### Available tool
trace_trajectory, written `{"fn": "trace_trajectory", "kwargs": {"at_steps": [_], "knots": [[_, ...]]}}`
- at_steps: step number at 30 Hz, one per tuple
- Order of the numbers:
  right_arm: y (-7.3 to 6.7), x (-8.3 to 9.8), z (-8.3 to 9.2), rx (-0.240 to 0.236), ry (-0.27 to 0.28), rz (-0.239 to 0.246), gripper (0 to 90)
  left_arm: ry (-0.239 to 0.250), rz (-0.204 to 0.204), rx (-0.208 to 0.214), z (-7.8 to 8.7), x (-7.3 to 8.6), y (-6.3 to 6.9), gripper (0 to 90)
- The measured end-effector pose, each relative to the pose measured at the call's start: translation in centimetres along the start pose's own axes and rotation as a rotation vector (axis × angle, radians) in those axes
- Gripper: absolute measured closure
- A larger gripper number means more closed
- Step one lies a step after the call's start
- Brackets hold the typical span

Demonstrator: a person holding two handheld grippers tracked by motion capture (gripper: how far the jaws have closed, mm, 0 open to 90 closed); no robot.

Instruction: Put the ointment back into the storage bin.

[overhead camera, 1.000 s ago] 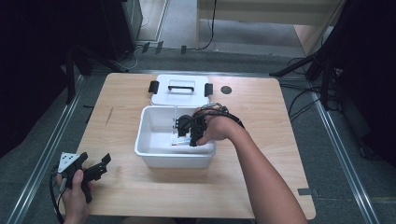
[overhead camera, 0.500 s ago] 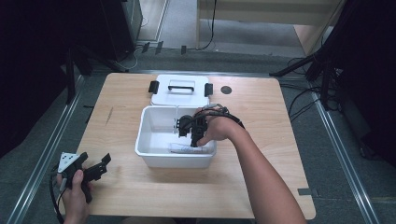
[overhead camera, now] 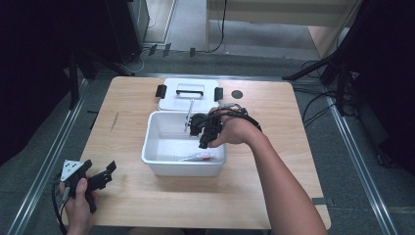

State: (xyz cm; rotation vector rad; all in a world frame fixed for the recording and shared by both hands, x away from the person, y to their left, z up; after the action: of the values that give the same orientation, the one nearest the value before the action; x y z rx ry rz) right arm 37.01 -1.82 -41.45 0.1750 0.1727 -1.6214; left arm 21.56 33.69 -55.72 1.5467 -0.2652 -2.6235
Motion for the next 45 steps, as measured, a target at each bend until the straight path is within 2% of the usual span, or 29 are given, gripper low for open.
{"fn": "trace_trajectory", "kwargs": {"at_steps": [3,4,5,12,13,16,21,24,26,31,32,33,34,36,38,39,40,43,44,45], "knots": [[0.0,0.1,0.8,0.004,0.021,-0.006,78.3,0.001,0.000,0.000,0.0,0.0,0.0,7.4],[-0.1,0.2,1.2,0.006,0.022,-0.023,78.1,0.001,0.000,0.000,0.0,0.0,0.0,7.4],[0.0,0.5,2.0,0.012,0.048,-0.030,77.8,0.001,0.001,0.001,0.0,0.0,0.0,7.4],[0.0,1.7,4.4,0.028,0.084,-0.065,77.3,-0.001,-0.001,0.001,0.0,0.0,0.0,7.4],[0.0,2.4,5.2,0.031,0.107,-0.081,76.6,-0.001,-0.001,0.001,0.0,0.0,0.0,7.4],[0.1,3.2,6.0,0.032,0.124,-0.096,75.9,-0.001,-0.001,0.001,0.0,0.0,0.0,7.4],[0.0,5.2,7.1,0.044,0.117,-0.131,73.9,-0.001,-0.002,0.000,0.0,0.0,0.0,7.5],[0.0,5.9,7.3,0.046,0.119,-0.137,73.2,-0.001,-0.002,0.000,0.0,0.0,0.0,7.5],[0.1,6.9,7.3,0.049,0.114,-0.162,72.2,-0.001,-0.001,0.000,0.0,0.0,0.0,7.5],[0.0,8.5,6.8,0.028,0.111,-0.177,72.6,-0.001,0.000,0.000,0.0,0.0,0.0,7.5],[0.0,9.4,6.5,0.026,0.118,-0.197,71.5,0.001,0.000,0.000,0.0,0.0,0.0,7.5],[0.0,9.4,6.5,0.026,0.118,-0.197,71.5,0.001,0.000,0.000,0.0,0.0,0.0,7.5],[0.0,10.3,6.2,0.031,0.124,-0.226,69.4,-0.001,0.000,0.001,0.0,0.0,0.0,7.5],[0.0,10.7,6.0,0.030,0.125,-0.235,68.3,-0.002,0.000,0.001,0.0,0.0,0.0,7.5],[-0.2,12.2,5.3,0.009,0.118,-0.283,65.8,-0.002,-0.001,0.001,0.0,0.0,0.0,7.5],[-0.2,12.2,5.3,0.009,0.118,-0.283,65.8,-0.002,-0.001,0.001,0.0,0.0,0.0,7.5],[-0.3,13.3,4.6,0.012,0.105,-0.323,65.4,-0.002,-0.002,0.001,0.0,0.0,0.0,7.5],[-0.3,14.1,4.1,0.019,0.106,-0.338,64.0,-0.002,-0.002,0.000,0.0,0.0,0.0,7.5],[-0.4,15.0,3.6,0.023,0.109,-0.368,61.0,-0.002,-0.002,-0.001,0.0,0.0,0.0,7.4],[-0.4,15.0,3.6,0.023,0.109,-0.368,61.0,-0.002,-0.002,-0.001,0.0,0.0,0.0,7.5]]}}
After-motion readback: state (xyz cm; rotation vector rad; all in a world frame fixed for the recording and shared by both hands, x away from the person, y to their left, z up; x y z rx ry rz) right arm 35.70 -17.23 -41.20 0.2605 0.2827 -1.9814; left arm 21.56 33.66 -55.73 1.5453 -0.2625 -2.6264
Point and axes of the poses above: each handheld gripper's, and its own axes: z roughly backward along the jaws, x roughly out of its underside, y roughly to its right, the point moved 1 cm from there along -z, roughly forward along the jaws, and after that the axes turned 2 degrees about -x, right-handed, at the moved point
